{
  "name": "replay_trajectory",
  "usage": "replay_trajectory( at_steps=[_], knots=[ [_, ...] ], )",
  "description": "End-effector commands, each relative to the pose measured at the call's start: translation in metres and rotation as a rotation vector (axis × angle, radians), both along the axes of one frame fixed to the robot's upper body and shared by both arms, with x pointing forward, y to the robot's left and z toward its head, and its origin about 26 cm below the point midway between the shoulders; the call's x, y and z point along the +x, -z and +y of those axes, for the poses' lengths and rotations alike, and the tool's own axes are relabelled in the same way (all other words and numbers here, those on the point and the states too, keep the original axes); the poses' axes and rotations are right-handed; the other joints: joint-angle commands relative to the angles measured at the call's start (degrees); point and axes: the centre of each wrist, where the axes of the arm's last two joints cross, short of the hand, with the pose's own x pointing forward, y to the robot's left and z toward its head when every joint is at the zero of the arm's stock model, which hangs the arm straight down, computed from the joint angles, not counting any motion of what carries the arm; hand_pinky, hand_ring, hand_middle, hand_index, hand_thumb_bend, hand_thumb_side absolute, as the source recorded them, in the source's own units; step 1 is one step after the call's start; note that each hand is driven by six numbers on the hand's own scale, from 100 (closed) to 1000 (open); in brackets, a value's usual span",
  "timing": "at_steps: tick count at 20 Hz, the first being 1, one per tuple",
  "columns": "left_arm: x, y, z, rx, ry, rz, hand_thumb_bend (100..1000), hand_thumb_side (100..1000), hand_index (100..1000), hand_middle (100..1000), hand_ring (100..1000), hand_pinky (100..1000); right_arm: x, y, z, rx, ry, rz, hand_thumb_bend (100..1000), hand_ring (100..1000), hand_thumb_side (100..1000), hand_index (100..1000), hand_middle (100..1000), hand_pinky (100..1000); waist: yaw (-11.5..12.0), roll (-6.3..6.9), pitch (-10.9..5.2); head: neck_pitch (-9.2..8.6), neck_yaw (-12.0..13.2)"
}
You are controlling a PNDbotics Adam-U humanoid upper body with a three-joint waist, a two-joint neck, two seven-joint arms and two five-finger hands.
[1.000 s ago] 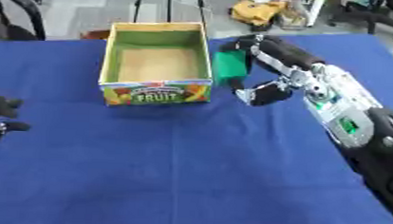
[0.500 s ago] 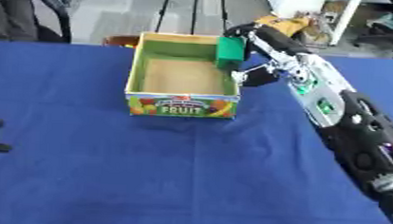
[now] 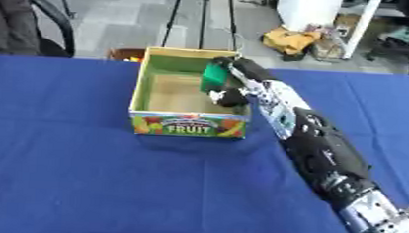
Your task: Pick up objects on the table and place them in the box.
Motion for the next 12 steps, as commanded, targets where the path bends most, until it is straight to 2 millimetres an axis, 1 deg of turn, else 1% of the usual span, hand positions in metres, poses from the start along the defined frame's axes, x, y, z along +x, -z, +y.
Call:
replay_trajectory(
  at_steps=[1,3,6,7,8,9,10,11,12],
  knots=[
    [-0.001,-0.010,-0.001,0.001,0.015,-0.039,663,851,761,580,860,673,0.001,-0.016,-0.002,-0.037,-0.002,-0.044,316,916,804,985,915,884,-0.37,0.08,-0.90,-0.76,-0.39],
    [-0.001,-0.011,-0.001,0.001,0.014,-0.039,664,850,761,580,860,673,0.001,-0.018,-0.001,-0.040,-0.006,-0.062,333,920,816,984,918,884,-0.68,0.03,-0.87,-0.86,-0.37],
    [-0.001,-0.010,0.000,-0.001,0.010,-0.037,666,849,761,580,860,673,-0.002,-0.026,0.004,-0.023,-0.030,-0.102,280,905,768,978,886,864,-2.02,0.15,-1.04,-0.72,-0.02],
    [-0.001,-0.010,0.000,-0.002,0.007,-0.034,667,849,761,580,860,673,-0.003,-0.030,0.007,-0.016,-0.047,-0.120,245,894,731,973,867,854,-2.75,0.24,-1.13,-0.65,0.17],
    [0.000,-0.009,0.001,-0.002,0.003,-0.030,668,849,761,580,860,673,-0.005,-0.035,0.011,-0.007,-0.072,-0.141,212,883,694,964,848,843,-3.82,0.38,-1.29,-0.48,0.54],
    [0.000,-0.008,0.002,-0.002,-0.001,-0.028,668,849,761,580,860,673,-0.008,-0.040,0.016,0.005,-0.095,-0.158,212,883,694,964,848,843,-4.65,0.48,-1.39,-0.33,0.90],
    [0.000,-0.007,0.002,-0.002,-0.004,-0.022,669,851,761,580,860,673,-0.011,-0.046,0.022,0.017,-0.128,-0.181,127,860,617,946,812,822,-5.95,0.68,-1.58,0.03,1.52],
    [0.000,-0.005,0.003,-0.002,-0.009,-0.017,670,852,760,580,861,673,-0.014,-0.053,0.028,0.031,-0.162,-0.201,100,847,597,942,797,810,-7.19,0.89,-1.77,0.40,2.16],
    [-0.001,-0.003,0.004,-0.003,-0.015,-0.009,670,853,760,580,861,673,-0.018,-0.059,0.034,0.045,-0.194,-0.219,100,842,580,940,789,804,-8.56,1.16,-2.01,0.83,2.92]
  ],
)
